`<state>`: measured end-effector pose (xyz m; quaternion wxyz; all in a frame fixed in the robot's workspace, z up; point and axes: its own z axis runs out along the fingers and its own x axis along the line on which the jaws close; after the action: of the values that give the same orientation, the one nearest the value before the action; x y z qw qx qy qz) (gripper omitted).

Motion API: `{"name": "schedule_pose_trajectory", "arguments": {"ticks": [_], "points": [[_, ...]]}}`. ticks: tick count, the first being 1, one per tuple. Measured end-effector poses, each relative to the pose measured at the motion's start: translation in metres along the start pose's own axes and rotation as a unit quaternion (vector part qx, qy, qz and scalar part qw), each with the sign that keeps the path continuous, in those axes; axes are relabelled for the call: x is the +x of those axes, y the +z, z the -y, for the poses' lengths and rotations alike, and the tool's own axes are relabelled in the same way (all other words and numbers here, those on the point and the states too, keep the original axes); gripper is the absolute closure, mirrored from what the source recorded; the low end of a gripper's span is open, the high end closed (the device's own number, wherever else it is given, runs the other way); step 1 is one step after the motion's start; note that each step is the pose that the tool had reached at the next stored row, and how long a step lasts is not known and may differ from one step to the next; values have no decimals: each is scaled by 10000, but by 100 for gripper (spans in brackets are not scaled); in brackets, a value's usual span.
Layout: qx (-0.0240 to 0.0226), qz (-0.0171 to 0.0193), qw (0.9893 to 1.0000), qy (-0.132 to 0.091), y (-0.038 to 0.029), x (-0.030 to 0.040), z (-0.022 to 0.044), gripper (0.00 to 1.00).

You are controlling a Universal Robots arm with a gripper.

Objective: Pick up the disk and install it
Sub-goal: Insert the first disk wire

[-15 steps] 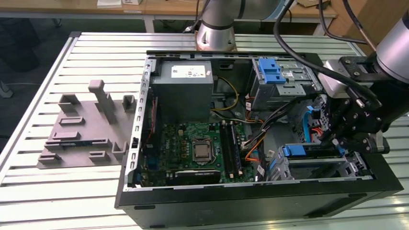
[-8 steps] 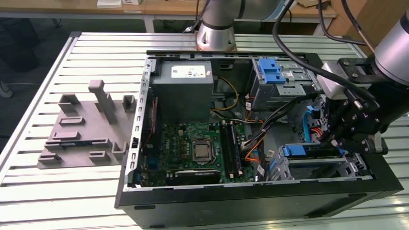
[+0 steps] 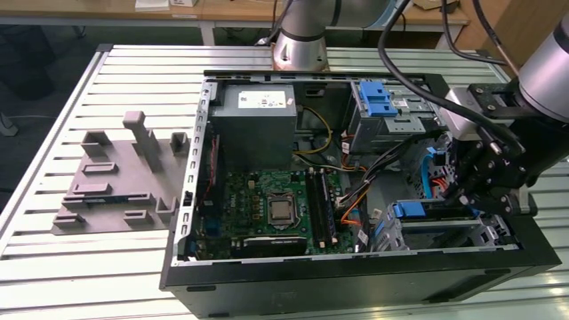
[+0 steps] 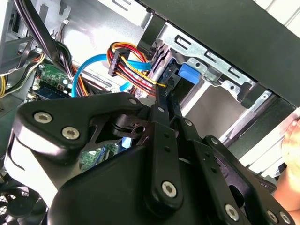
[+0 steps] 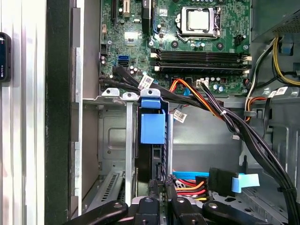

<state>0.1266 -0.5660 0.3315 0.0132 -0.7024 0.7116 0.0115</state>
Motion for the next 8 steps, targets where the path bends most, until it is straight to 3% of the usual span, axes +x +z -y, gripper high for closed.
{"name": "schedule_pose_trajectory", "arguments": {"ticks": [8], "points": [[0,0,10000,5,23,1,0,84]]}}
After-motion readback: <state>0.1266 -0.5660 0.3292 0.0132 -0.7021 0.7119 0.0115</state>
